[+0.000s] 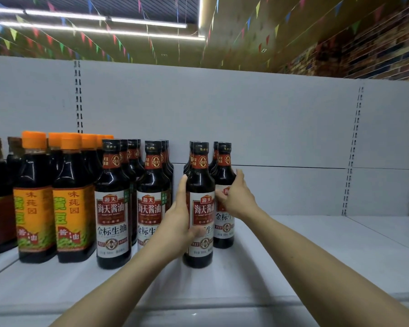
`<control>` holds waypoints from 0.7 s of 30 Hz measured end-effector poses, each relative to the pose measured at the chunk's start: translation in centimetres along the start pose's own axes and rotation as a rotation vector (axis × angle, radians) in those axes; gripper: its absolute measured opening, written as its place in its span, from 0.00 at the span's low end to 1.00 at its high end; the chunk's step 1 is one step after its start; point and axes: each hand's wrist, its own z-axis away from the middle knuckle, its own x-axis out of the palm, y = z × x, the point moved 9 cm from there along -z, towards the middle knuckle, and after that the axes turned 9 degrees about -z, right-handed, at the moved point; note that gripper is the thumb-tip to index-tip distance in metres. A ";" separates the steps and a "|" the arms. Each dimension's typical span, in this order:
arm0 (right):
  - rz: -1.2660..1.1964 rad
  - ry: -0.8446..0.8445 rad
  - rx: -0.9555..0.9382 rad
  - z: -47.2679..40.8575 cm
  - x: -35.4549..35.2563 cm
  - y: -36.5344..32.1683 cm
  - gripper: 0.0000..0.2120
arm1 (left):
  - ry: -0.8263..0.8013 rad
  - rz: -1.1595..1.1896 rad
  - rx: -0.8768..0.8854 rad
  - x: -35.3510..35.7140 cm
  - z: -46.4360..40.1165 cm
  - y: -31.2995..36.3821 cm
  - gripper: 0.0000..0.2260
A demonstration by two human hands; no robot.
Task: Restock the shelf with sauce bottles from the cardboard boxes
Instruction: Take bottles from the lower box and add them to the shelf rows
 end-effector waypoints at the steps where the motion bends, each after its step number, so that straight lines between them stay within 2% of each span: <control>1: 0.009 -0.009 0.017 0.4 0.0 0.1 0.42 | -0.002 -0.014 -0.005 -0.1 0.0 0.2 0.51; 3: -0.016 -0.018 0.048 1.5 -0.4 0.1 0.43 | -0.009 -0.045 -0.017 -0.1 0.3 0.5 0.52; 6: -0.050 -0.027 0.044 3.2 -1.9 -0.9 0.40 | 0.014 -0.031 -0.030 -0.2 1.2 0.8 0.50; 8: -0.053 -0.035 0.015 4.5 -3.2 -2.1 0.36 | 0.054 0.017 -0.049 -0.4 2.2 1.0 0.45; 12: -0.073 -0.059 -0.059 7.9 -4.5 -4.0 0.28 | 0.119 0.021 -0.020 -0.7 4.0 2.2 0.29; 16: -0.077 -0.109 -0.129 11.5 -4.3 -5.2 0.27 | 0.145 0.019 -0.061 -1.2 5.6 2.6 0.24; 19: -0.104 -0.141 -0.194 13.5 -4.4 -6.4 0.20 | 0.172 0.012 -0.065 -1.9 7.2 3.3 0.22; 21: -0.123 -0.167 -0.232 14.5 -4.5 -7.2 0.19 | 0.192 0.000 -0.087 -2.4 8.2 3.4 0.21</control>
